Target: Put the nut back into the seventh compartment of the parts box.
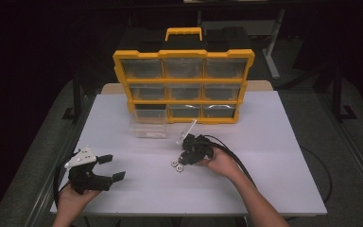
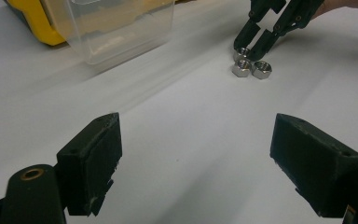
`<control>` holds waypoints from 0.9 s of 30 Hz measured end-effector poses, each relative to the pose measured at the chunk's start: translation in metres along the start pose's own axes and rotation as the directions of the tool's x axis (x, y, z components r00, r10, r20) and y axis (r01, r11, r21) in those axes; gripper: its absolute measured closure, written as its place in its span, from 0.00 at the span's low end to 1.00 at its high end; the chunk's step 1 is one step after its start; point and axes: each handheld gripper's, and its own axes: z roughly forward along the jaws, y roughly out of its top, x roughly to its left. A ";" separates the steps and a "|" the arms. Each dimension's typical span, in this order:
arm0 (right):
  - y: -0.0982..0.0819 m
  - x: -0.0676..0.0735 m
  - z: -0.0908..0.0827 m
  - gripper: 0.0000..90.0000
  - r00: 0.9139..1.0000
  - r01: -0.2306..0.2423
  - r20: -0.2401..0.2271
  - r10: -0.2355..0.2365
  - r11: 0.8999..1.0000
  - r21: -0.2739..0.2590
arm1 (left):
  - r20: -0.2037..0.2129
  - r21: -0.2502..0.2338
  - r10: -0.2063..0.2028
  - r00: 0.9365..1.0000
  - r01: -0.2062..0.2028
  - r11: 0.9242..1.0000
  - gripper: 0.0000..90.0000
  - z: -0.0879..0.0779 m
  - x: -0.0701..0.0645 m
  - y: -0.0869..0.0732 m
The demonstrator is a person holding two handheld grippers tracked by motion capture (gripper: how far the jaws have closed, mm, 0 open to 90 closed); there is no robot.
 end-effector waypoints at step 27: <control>0.000 -0.016 -0.041 0.77 0.992 -0.113 -0.071 0.106 0.988 -0.108 | 0.001 -0.014 -0.009 1.000 0.009 1.000 0.19 -0.001 -0.001 0.000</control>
